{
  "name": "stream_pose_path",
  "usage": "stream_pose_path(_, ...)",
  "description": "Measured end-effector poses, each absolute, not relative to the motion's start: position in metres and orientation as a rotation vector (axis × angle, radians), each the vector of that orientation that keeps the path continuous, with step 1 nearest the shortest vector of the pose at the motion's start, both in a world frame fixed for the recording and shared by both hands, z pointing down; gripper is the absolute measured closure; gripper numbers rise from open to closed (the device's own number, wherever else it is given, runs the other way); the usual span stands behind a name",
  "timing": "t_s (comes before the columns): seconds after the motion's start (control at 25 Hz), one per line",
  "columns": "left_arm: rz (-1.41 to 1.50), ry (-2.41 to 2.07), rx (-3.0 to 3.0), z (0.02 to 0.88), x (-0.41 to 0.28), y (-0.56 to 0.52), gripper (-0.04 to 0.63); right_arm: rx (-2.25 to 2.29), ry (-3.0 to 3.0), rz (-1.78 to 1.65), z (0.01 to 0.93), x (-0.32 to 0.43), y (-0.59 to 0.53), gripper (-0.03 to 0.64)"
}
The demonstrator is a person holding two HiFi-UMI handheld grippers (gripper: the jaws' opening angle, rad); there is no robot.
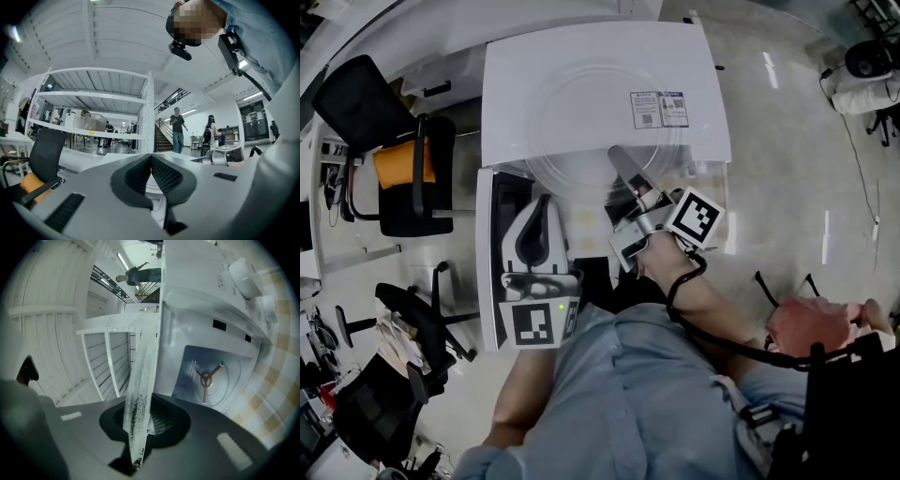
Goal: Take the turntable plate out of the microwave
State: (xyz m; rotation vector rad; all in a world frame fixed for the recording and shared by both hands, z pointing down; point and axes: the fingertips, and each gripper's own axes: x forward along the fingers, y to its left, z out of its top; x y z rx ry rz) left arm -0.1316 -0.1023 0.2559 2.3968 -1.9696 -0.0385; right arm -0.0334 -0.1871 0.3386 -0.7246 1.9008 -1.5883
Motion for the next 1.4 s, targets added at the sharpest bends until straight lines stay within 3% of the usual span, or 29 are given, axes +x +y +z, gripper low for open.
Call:
stream_pose_path(0.32,-0.016,-1.950,2.410,0.258,-0.129,-0.104,0.588,-0.750,1.929,-1.563,0.337,-0.034,-0.186,0.567)
stream_pose_path(1.4,-0.026,-1.899,2.435,0.260,-0.122,-0.099,0.588,-0.728,2.155,-1.516,0.331,-0.024,-0.139,0.424)
